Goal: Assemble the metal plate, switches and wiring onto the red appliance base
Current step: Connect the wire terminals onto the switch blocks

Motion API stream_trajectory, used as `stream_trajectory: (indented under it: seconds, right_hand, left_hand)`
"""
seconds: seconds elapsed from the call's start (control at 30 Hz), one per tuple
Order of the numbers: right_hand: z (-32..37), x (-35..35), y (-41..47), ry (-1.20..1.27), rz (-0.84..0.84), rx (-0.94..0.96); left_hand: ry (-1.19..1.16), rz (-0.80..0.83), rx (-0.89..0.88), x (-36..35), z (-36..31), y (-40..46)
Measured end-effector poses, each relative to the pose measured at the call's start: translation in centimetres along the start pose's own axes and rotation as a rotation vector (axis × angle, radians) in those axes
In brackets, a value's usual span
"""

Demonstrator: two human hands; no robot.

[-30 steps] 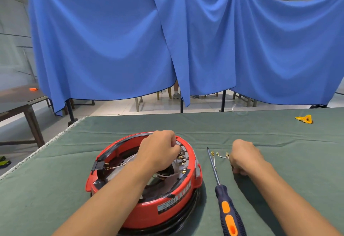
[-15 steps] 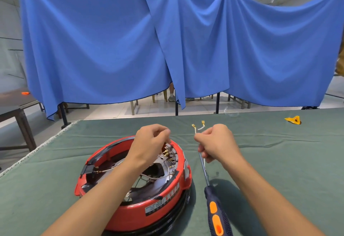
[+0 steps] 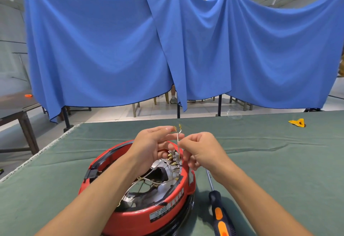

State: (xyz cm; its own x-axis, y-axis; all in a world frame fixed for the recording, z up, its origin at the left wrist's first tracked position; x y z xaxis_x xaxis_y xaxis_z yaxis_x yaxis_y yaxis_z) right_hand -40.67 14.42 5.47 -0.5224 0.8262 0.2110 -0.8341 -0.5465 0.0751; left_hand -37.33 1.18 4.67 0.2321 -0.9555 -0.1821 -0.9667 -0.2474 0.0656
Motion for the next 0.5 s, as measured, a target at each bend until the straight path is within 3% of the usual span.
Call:
stream_trajectory:
  seconds: [0.5]
  right_hand:
    - [-1.2,-1.1,0.2,0.069,0.062,-0.030]
  left_hand:
    - [-0.188,-0.122,0.060,1.1,0.3,0.4]
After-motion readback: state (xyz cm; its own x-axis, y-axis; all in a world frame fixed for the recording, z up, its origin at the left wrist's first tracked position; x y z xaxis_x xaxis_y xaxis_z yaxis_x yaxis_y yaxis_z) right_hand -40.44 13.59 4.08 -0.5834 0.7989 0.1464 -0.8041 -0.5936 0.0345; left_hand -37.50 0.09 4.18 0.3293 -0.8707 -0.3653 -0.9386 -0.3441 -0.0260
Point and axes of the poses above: each hand's wrist, its own y-axis towards the middle knuckle, its own x-axis out of the back of the hand, z = x × y, the point moved 5 cm from there along y, towards the middle knuckle, and after that the axes turned 2 degrees about -x, right-handed, at the moved point
